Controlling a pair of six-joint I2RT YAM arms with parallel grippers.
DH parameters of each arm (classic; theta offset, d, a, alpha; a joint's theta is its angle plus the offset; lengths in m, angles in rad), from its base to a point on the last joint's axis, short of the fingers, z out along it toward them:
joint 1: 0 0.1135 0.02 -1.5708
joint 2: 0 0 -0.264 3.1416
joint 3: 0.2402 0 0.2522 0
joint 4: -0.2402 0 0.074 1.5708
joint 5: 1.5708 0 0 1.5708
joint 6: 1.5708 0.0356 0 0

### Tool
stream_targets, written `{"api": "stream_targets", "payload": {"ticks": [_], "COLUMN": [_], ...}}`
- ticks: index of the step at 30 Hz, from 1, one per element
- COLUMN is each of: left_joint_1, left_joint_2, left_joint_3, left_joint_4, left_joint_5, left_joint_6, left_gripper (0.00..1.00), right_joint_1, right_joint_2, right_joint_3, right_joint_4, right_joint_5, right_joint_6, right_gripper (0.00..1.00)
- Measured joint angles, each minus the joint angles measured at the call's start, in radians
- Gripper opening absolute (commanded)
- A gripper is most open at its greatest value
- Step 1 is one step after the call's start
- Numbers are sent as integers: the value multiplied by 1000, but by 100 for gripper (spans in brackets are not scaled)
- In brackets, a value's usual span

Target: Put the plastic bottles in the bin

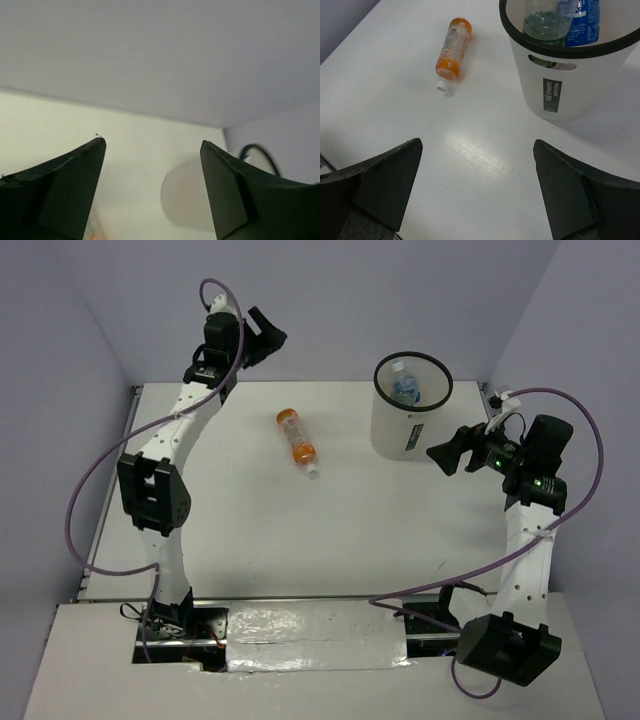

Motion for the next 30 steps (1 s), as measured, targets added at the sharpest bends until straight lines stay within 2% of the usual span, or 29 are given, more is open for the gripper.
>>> {"api": "stream_targets", "payload": {"ticks": [2,6,11,23,30], "left_joint_1": [14,2,-15,-37,-77], "left_joint_2": [68,191,263,333,390], "left_joint_3": [31,19,-29,-24,-18], "left_joint_4": [-114,-289,-415,-430,-412], "left_joint_5": [27,64,74,97,111], "left_joint_6": [-23,-47,-48,-44,-43], "left_gripper": [99,99,99,99,94], "right_joint_1": [0,0,0,0,1], "right_joint_2": [9,26,29,29,29], "right_joint_3": [0,0,0,-4,-5], "right_joint_4": [-3,-17,-31,-37,-39], "right_joint_5": [0,2,5,19,20], "right_joint_6": [-3,-14,-22,-22,-21], "right_gripper": [100,100,100,100,100]}}
